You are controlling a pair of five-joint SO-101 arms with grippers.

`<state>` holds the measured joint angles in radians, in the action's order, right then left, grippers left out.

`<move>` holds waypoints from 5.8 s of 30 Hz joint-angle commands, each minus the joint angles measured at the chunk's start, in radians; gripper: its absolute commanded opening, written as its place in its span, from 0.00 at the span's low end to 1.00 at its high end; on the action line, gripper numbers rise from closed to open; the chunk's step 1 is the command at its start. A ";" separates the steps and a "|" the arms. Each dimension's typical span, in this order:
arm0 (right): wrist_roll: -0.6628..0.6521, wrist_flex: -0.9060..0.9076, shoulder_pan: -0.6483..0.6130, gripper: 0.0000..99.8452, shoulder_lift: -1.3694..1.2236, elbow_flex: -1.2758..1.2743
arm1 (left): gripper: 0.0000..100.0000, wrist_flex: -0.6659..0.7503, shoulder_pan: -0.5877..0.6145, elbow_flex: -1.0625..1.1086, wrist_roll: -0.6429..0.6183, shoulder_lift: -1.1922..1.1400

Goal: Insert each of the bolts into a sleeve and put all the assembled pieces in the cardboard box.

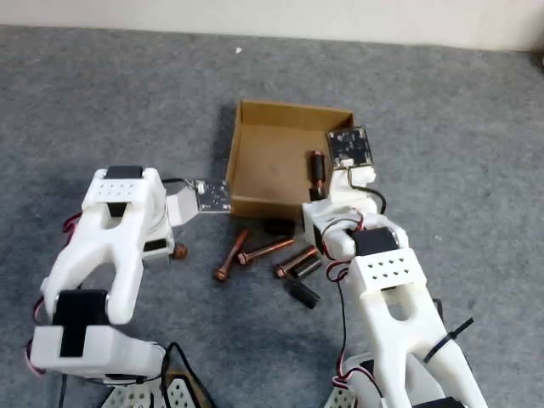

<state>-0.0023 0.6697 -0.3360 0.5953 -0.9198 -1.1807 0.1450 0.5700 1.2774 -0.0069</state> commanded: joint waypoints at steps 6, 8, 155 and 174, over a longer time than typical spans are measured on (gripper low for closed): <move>-0.012 -0.030 0.013 0.00 0.044 0.012 | 0.16 0.028 -0.036 -0.122 0.040 -0.124; -0.012 -0.030 0.013 0.00 0.044 0.012 | 0.16 0.038 -0.038 -0.125 0.040 -0.139; -0.181 -0.245 -0.154 0.00 1.239 -0.659 | 0.22 0.511 -0.707 0.392 -1.527 1.081; -0.187 -0.249 -0.104 0.00 1.230 -0.667 | 0.09 0.384 -0.401 0.294 -1.398 1.084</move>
<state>-0.1803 0.4258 -0.4557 1.8151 -1.5904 -0.8309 -0.4089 0.9060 -0.1343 1.0717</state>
